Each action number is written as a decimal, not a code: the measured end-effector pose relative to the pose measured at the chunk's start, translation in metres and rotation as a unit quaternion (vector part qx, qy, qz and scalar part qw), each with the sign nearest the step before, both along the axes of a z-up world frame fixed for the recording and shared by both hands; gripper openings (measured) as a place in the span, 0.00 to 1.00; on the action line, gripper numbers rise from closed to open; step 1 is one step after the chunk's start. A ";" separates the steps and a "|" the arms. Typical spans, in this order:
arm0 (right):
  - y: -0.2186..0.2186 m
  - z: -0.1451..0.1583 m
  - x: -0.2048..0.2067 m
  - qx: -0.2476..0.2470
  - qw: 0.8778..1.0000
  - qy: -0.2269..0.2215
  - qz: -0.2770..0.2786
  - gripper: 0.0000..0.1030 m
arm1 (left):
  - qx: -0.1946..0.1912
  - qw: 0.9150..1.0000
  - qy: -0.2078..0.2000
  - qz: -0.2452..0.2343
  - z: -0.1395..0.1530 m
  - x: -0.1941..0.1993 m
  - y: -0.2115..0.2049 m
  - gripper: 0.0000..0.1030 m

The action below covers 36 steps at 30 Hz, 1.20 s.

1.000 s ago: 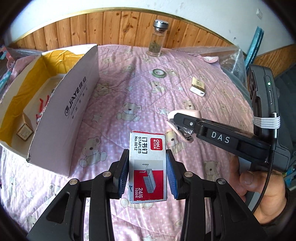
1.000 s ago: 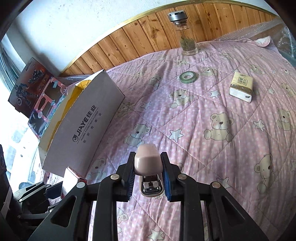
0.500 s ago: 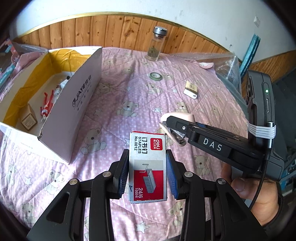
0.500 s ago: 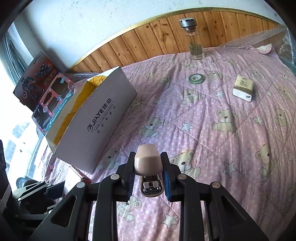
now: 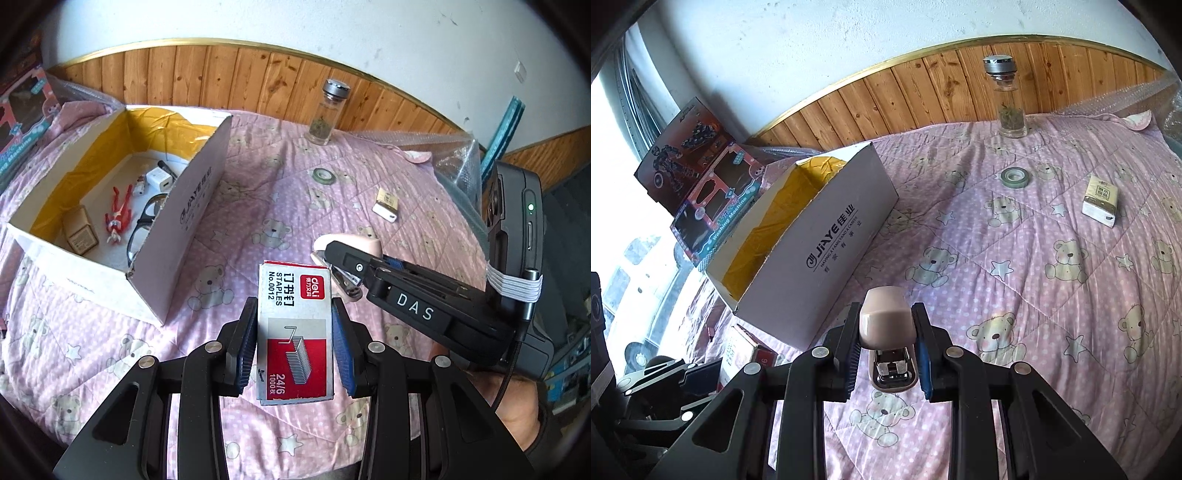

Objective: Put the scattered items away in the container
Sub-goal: 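Lift and carry the staple box and stapler with both tools over the box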

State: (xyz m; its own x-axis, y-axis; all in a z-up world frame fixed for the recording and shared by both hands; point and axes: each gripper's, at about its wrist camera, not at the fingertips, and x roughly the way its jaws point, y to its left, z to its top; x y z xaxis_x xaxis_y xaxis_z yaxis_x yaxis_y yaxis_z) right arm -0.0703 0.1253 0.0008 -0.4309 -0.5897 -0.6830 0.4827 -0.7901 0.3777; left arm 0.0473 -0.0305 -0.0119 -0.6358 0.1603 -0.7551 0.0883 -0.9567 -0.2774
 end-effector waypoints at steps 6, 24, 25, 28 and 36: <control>-0.013 0.013 0.005 -0.009 1.000 0.011 0.010 0.27 | -0.001 1.000 0.023 0.021 0.019 0.008 -0.019 0.38; -0.070 0.044 0.018 0.004 0.998 0.055 0.029 0.27 | 0.046 0.995 0.065 0.063 0.037 -0.023 -0.116 0.38; -0.073 0.045 0.018 0.003 0.998 0.057 0.031 0.27 | 0.050 0.995 0.064 0.064 0.036 -0.026 -0.122 0.38; -0.080 0.049 0.018 0.005 0.998 0.062 0.032 0.26 | 0.061 0.993 0.067 0.071 0.034 -0.033 -0.138 0.38; -0.106 0.061 0.011 0.008 0.996 0.071 0.054 0.26 | 0.059 0.992 0.055 0.099 0.026 -0.051 -0.173 0.38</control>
State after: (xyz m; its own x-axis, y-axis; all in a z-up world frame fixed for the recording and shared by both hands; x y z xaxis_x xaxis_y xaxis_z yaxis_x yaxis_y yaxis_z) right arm -0.0589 0.0190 0.0615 -0.4590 -0.6267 -0.6297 0.6125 -0.7366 0.2867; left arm -0.0039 -0.2032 0.0140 -0.7411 0.1071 -0.6628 0.2335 -0.8845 -0.4039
